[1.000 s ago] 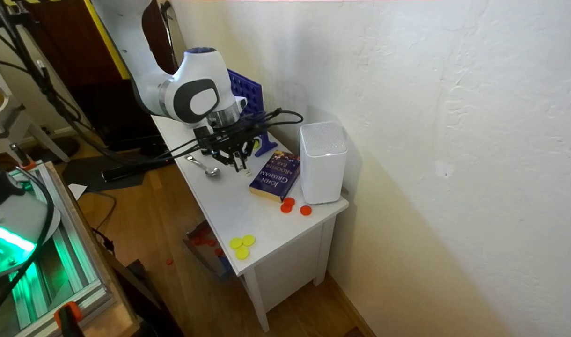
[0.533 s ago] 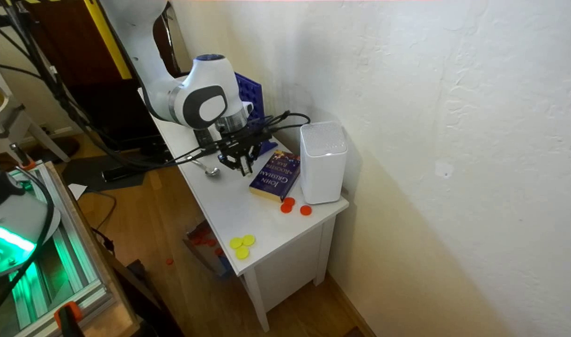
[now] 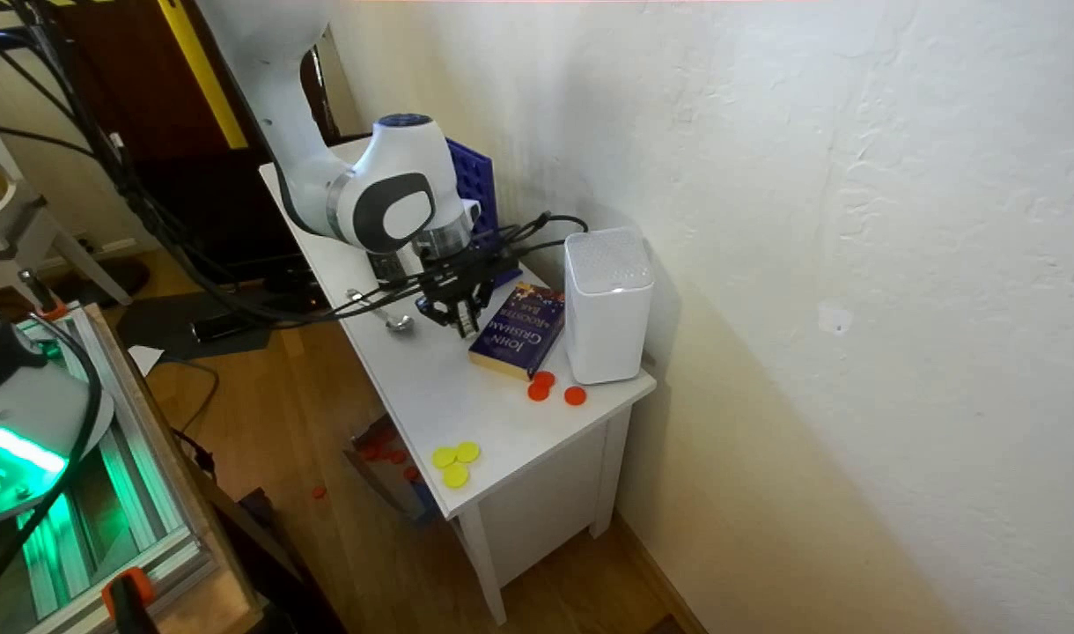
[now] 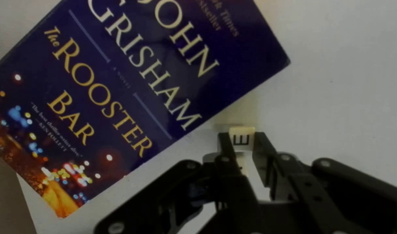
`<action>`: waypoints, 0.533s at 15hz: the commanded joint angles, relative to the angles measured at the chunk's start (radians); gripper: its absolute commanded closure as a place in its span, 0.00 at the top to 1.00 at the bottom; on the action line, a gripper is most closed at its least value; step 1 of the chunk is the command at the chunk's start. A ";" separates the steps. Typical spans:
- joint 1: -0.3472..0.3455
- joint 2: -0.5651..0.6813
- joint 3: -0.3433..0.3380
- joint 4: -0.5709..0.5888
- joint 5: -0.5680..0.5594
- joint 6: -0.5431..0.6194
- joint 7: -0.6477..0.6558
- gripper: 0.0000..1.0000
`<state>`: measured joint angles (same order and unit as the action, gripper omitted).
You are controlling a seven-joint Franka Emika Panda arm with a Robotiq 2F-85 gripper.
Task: Move the letter block to the right
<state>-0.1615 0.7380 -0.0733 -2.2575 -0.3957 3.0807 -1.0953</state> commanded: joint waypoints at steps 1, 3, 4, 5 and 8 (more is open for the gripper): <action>-0.029 0.032 0.019 0.026 -0.027 0.028 -0.018 0.05; -0.030 0.039 0.020 0.032 -0.027 0.034 -0.023 0.05; -0.035 0.042 0.024 0.036 -0.027 0.033 -0.027 0.05; -0.038 0.044 0.027 0.038 -0.027 0.034 -0.030 0.05; -0.045 0.048 0.031 0.047 -0.027 0.030 -0.036 0.05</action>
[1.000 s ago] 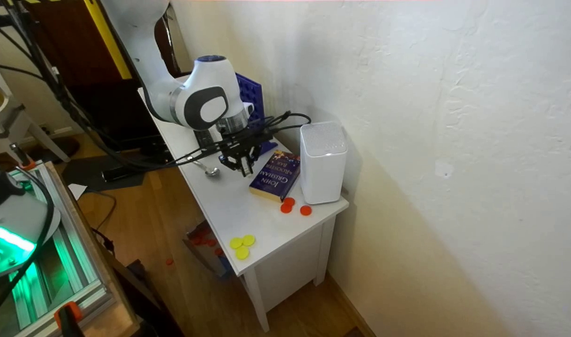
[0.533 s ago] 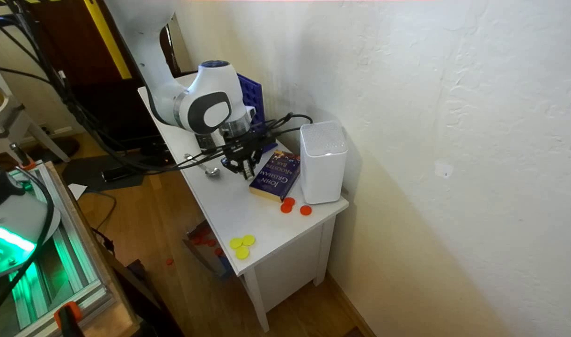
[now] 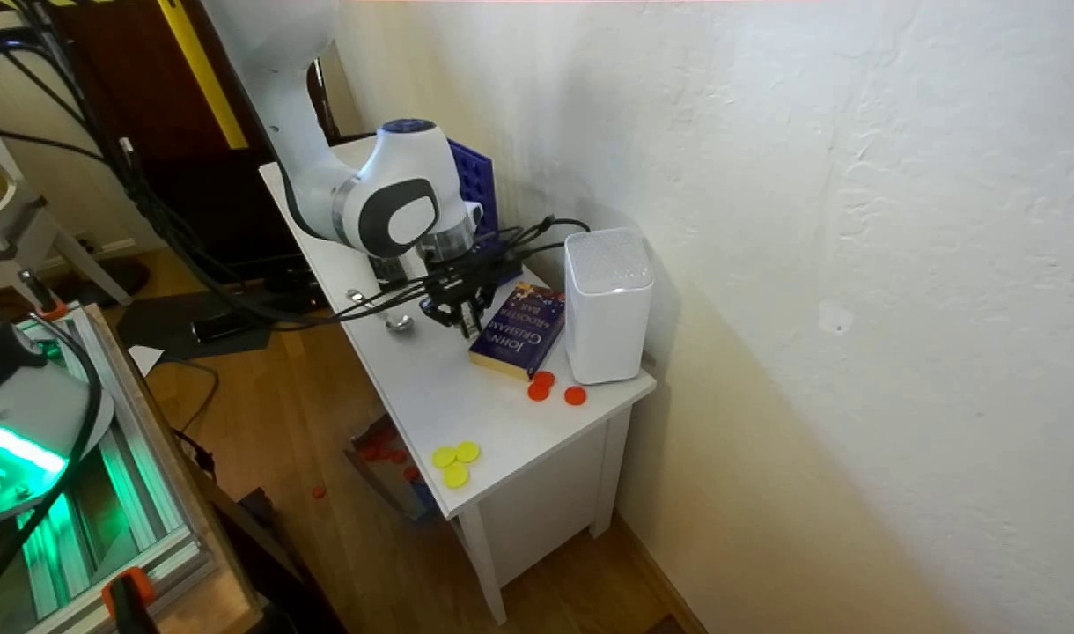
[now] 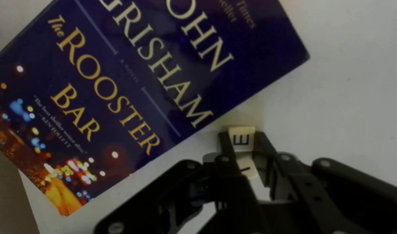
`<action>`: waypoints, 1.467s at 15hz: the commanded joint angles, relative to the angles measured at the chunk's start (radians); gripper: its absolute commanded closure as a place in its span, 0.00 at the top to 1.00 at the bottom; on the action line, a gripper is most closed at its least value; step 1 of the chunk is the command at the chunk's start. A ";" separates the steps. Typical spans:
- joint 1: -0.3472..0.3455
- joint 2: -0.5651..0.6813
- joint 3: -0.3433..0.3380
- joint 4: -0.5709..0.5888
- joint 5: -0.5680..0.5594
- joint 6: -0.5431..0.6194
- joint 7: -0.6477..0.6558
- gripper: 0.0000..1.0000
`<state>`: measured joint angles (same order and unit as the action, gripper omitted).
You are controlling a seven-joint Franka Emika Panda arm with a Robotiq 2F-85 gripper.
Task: Move the letter block to the right
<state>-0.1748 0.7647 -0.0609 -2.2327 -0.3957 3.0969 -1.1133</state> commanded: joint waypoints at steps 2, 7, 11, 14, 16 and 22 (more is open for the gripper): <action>-0.042 0.023 0.027 0.023 -0.028 0.009 -0.029 0.05; -0.060 0.023 0.044 0.024 -0.024 0.005 -0.058 0.54; -0.066 0.024 0.051 0.028 -0.023 0.006 -0.073 0.82; -0.070 0.023 0.055 0.030 -0.022 0.004 -0.084 0.99; -0.069 0.022 0.054 0.029 -0.021 0.002 -0.088 1.00; -0.100 0.019 0.086 0.017 -0.012 -0.035 -0.100 1.00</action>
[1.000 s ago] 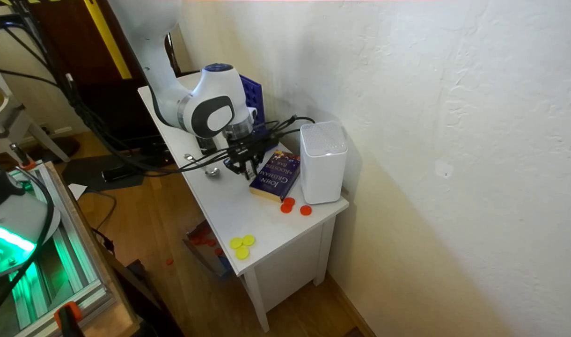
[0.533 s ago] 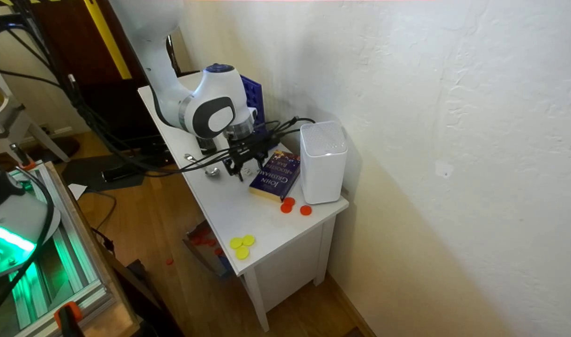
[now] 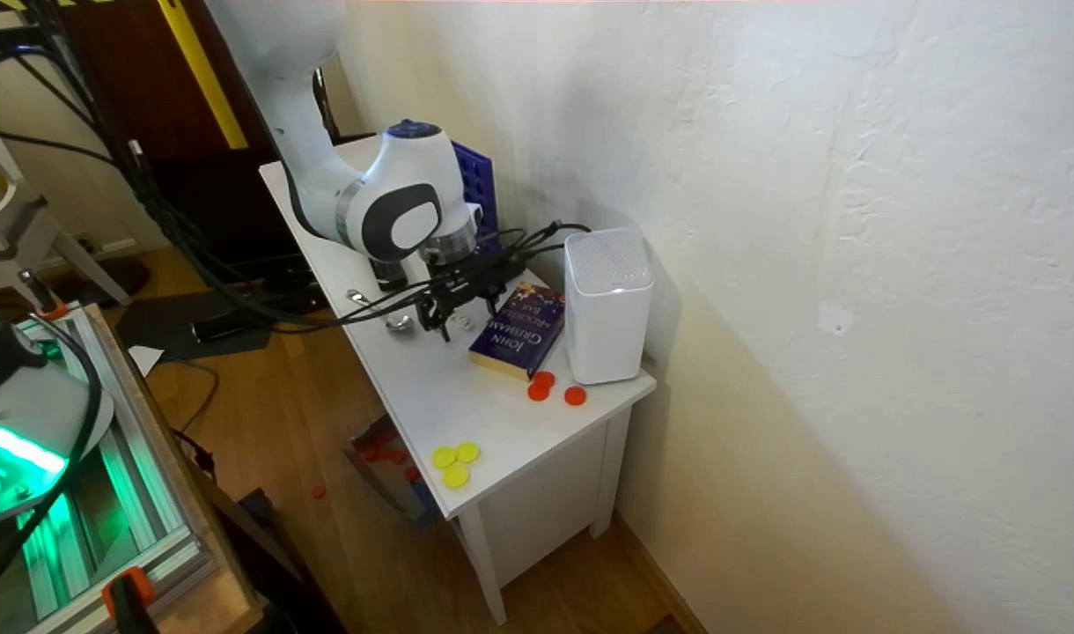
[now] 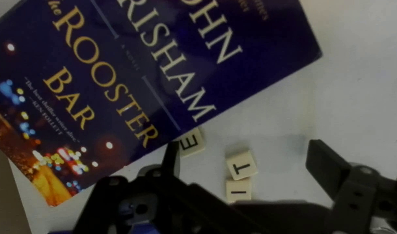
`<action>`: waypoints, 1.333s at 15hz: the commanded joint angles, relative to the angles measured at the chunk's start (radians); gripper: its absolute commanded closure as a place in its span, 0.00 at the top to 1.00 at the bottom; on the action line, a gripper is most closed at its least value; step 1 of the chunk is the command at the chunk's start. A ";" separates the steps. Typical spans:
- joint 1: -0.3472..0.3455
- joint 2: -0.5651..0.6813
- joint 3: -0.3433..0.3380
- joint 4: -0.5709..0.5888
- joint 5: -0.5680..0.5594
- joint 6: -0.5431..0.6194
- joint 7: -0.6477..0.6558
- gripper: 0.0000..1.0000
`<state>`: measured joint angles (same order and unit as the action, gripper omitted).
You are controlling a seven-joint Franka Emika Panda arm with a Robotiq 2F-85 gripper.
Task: Move the letter block to the right
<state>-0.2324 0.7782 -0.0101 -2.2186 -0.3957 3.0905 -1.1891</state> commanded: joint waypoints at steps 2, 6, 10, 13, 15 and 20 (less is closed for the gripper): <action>-0.053 0.006 0.044 0.000 -0.008 -0.052 -0.030 1.00; -0.056 0.004 0.043 -0.002 -0.007 -0.032 -0.032 1.00; -0.062 0.005 0.052 0.005 -0.010 -0.026 -0.046 1.00; -0.053 0.012 0.048 0.020 -0.009 -0.043 -0.054 1.00; -0.048 0.015 0.042 0.031 -0.009 -0.051 -0.059 1.00; -0.054 0.022 0.052 0.058 -0.005 -0.087 -0.075 1.00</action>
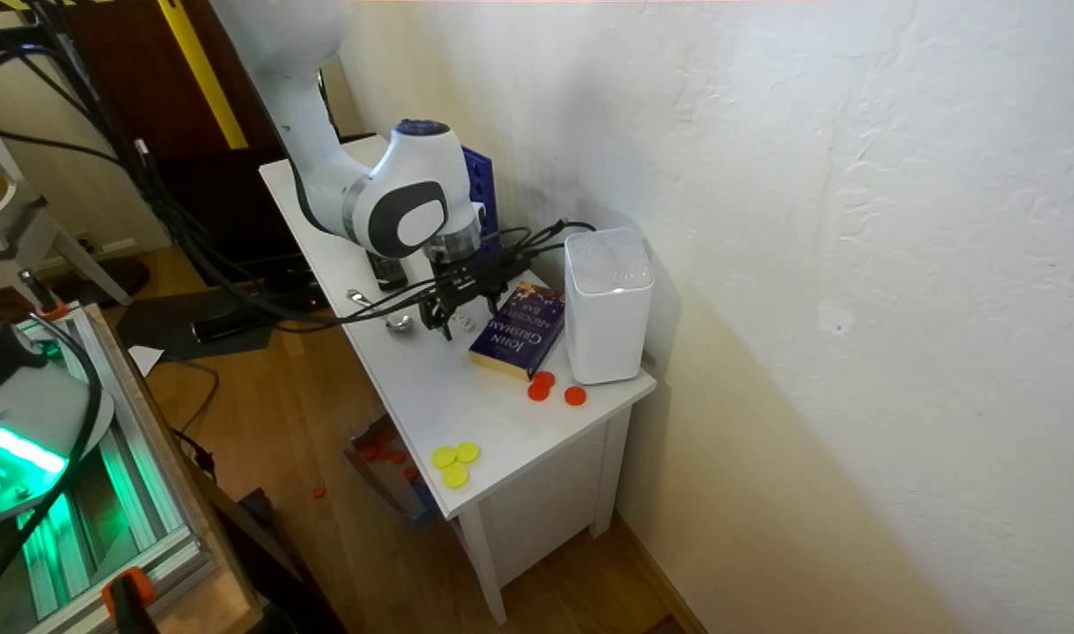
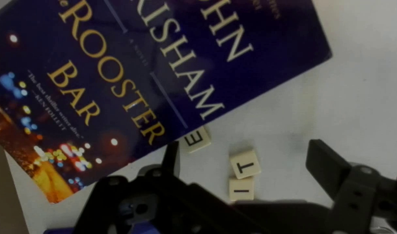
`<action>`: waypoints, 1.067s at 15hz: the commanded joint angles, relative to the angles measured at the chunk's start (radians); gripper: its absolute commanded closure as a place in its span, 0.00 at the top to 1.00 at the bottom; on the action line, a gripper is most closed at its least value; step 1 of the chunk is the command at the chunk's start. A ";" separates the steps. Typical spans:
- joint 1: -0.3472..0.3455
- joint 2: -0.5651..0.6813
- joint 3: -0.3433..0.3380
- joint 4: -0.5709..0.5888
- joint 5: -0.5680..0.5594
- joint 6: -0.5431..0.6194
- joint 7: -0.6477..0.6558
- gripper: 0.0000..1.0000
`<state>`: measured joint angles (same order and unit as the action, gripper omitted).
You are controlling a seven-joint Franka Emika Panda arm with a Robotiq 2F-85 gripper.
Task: Move the letter block to the right
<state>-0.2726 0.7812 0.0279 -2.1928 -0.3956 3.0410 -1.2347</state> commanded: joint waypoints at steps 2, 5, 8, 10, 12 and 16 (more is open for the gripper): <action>-0.012 0.024 0.013 0.042 -0.002 -0.063 -0.039 1.00; -0.019 0.033 0.018 0.052 0.005 -0.094 -0.057 1.00; -0.021 0.041 0.022 0.064 0.012 -0.102 -0.064 1.00; -0.028 0.043 0.031 0.064 0.018 -0.117 -0.068 1.00; -0.043 0.040 0.045 0.059 0.036 -0.139 -0.062 1.00; -0.106 0.026 0.096 0.020 0.098 -0.170 -0.062 1.00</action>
<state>-0.3241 0.8022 0.0815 -2.1544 -0.3534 2.8935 -1.2686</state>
